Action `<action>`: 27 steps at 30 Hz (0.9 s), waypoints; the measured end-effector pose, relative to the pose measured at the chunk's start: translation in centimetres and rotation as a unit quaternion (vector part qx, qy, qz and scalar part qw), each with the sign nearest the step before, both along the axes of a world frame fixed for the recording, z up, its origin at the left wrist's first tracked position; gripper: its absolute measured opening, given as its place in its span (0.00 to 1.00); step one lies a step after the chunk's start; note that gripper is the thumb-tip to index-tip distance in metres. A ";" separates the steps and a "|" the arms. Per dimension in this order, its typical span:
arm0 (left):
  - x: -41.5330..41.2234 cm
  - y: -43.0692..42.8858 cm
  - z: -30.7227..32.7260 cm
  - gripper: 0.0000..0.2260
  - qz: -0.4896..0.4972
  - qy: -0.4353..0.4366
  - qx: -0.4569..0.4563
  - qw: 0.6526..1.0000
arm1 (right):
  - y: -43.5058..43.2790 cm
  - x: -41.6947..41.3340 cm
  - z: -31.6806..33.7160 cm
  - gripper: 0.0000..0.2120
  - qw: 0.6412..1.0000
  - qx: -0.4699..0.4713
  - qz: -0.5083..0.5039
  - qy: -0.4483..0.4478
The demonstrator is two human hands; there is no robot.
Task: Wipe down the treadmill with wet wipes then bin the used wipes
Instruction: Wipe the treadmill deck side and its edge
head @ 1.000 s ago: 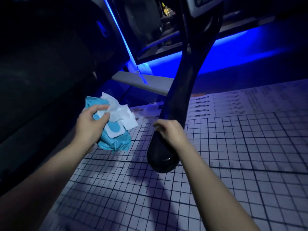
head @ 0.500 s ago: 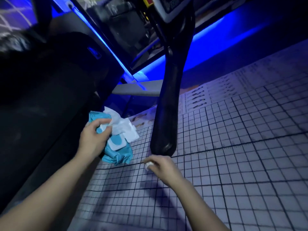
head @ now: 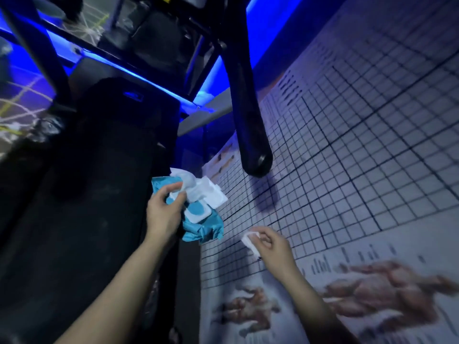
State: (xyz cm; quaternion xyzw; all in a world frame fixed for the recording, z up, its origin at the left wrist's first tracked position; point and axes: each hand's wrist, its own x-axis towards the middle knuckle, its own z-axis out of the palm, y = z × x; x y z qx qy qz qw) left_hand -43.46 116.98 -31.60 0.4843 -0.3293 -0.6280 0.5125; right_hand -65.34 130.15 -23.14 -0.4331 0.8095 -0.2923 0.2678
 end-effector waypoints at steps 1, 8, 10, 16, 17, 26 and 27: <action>0.2 0.5 0.1 0.07 0.003 -0.005 -0.002 1.000 | 0.4 0.3 -0.3 0.08 1.000 -0.008 -0.004 -0.010; 0.6 3.5 -0.3 0.06 0.007 -0.055 -0.017 0.998 | 2.9 1.0 -3.2 0.07 0.988 -0.075 -0.106 -0.081; 0.4 4.7 -0.6 0.06 0.004 -0.072 -0.019 0.997 | 4.0 0.7 -5.0 0.09 0.986 -0.063 -0.121 -0.095; 0.7 8.9 -4.7 0.05 0.047 -0.112 0.040 0.992 | 8.5 0.4 -11.3 0.12 0.968 -0.050 -0.130 -0.210; 1.0 9.8 -5.7 0.06 0.061 -0.115 0.059 0.990 | 9.4 0.3 -12.6 0.11 0.962 -0.048 -0.131 -0.236; 5.4 18.3 -15.8 0.12 0.166 -0.109 0.211 0.957 | 15.3 1.1 -23.1 0.05 0.904 0.012 -0.124 -0.408; 5.5 19.0 -16.0 0.11 0.174 -0.109 0.218 0.954 | 15.6 1.1 -23.9 0.07 0.903 0.019 -0.117 -0.412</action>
